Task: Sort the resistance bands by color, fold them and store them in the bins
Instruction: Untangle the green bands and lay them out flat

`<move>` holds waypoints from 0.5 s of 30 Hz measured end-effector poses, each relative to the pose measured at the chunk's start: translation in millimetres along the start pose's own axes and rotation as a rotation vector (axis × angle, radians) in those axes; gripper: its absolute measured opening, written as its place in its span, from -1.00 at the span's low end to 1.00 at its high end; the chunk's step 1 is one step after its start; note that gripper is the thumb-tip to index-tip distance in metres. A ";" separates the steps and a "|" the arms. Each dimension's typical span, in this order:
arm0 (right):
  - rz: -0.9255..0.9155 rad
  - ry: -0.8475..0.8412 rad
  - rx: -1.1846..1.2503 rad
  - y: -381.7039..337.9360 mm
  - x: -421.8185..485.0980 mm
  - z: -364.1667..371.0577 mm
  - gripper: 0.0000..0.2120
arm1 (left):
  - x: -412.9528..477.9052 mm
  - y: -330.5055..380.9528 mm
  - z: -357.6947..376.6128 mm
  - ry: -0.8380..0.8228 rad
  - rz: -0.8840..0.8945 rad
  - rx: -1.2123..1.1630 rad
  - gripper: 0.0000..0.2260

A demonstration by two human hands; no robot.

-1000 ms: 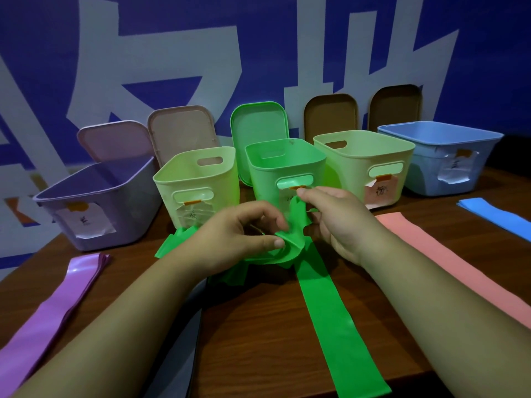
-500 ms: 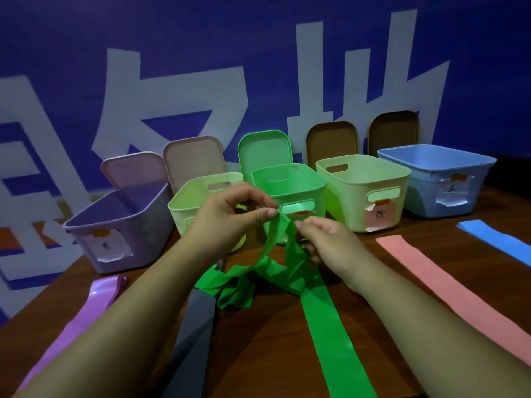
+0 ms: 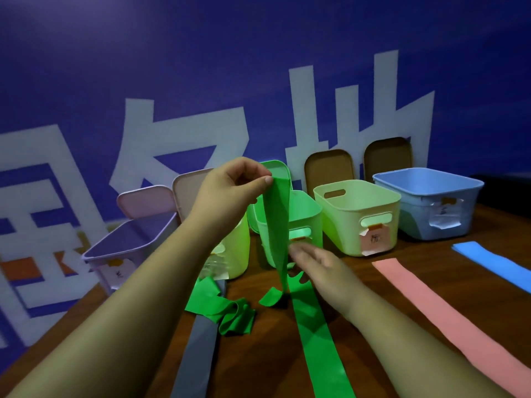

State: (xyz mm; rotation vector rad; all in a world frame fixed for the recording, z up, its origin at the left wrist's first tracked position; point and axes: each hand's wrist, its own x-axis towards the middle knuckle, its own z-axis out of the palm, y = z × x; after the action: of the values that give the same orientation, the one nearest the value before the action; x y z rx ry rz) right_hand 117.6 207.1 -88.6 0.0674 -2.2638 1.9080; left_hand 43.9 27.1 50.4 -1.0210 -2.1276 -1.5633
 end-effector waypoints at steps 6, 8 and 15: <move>0.003 -0.023 -0.085 3.9 0.8 2.5 -0.55 | 10.1 13.2 -1.8 0.094 -0.028 0.013 -0.95; 0.012 -0.032 -0.065 3.3 -0.8 2.6 -0.49 | 12.7 17.9 -2.2 0.130 -0.040 0.009 -0.95; 0.056 -0.071 -0.032 3.8 -2.2 5.1 -0.56 | 20.2 31.6 -3.4 0.240 -0.053 0.012 -0.94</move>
State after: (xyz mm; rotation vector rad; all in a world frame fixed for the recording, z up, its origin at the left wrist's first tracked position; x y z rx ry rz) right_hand 118.7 202.5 -93.5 0.0689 -2.3652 1.9257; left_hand 51.3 36.0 86.2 -0.7361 -2.0114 -1.6061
